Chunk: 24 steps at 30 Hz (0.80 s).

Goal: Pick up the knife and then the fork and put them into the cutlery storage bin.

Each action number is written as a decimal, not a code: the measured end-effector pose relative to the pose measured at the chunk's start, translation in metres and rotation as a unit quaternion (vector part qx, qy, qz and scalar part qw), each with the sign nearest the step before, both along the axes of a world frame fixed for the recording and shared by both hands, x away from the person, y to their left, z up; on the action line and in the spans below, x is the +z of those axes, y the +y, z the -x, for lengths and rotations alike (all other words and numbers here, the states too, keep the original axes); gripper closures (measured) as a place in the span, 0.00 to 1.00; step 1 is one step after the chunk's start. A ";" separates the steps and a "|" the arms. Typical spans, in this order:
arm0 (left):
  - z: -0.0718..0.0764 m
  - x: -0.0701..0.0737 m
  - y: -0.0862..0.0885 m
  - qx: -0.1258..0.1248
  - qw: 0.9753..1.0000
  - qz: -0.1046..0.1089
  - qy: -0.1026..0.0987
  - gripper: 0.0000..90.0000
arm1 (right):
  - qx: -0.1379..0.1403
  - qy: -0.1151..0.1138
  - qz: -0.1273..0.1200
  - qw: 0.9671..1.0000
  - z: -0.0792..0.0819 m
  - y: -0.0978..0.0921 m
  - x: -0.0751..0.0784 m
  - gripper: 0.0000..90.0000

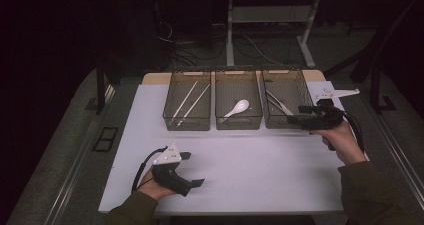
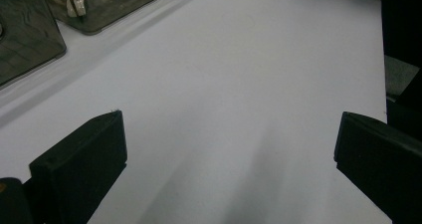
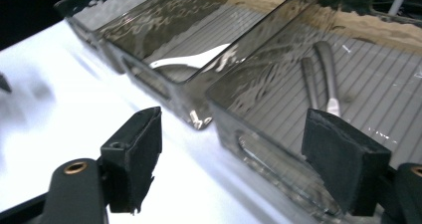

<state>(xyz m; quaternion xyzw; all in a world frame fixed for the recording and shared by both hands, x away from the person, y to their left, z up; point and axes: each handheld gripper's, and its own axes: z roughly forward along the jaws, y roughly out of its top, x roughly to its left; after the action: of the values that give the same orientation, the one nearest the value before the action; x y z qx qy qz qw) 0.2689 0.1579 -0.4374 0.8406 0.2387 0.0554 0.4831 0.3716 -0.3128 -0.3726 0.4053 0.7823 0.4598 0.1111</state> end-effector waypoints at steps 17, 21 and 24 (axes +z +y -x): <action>0.001 0.001 0.001 0.003 1.000 0.003 0.000 0.00 | 0.023 -0.027 0.014 0.999 0.054 0.021 -0.015 0.20; 0.001 0.001 0.001 0.001 1.000 0.001 0.000 0.00 | 0.024 -0.033 0.016 0.999 0.062 0.022 -0.022 0.20; 0.001 0.001 0.001 0.001 1.000 0.001 0.000 0.00 | 0.025 -0.036 0.019 0.999 0.069 0.023 -0.029 0.20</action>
<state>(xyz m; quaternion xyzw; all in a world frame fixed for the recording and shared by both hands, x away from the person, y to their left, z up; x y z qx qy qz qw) 0.2678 0.1588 -0.4361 0.8396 0.2395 0.0559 0.4844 0.3031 -0.2896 -0.4015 0.3665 0.7963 0.4616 0.1358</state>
